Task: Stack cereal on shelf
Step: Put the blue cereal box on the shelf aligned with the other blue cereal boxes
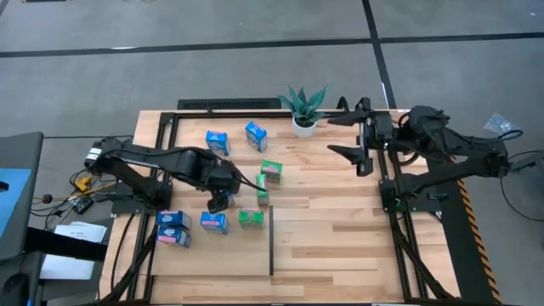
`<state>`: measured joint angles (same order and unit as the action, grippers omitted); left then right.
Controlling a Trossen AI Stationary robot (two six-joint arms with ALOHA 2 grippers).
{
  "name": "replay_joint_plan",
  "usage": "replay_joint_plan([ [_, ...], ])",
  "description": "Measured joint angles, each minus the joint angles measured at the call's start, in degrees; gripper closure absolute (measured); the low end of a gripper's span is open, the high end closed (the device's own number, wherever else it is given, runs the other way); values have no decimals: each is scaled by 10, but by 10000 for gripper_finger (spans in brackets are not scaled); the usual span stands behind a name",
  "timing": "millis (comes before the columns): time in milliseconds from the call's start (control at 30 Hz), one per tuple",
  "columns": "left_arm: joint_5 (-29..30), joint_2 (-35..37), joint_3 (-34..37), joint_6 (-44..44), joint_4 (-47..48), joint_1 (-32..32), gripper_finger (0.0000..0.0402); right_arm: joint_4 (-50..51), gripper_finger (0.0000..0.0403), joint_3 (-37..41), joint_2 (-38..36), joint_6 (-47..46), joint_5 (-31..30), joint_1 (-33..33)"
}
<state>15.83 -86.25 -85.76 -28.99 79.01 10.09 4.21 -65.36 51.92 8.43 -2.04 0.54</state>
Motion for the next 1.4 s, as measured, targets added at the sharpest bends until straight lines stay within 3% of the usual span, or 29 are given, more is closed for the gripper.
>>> replay_joint_plan([
  [233, 40, -16, 0, -33, -5, -6, 2, 28, 85, 0, 6, -29, 2, 0],
  [467, 12, -46, 0, -86, 1, -31, 2, 28, 85, 0, 6, -27, 1, 0],
  [700, -3, -78, 0, -51, -6, -40, 2, 7, 85, 0, 6, -38, -14, 11],
  [1400, -35, -76, 44, -5, -37, -50, 2, -1, 85, 0, 12, -75, -15, 72],
])
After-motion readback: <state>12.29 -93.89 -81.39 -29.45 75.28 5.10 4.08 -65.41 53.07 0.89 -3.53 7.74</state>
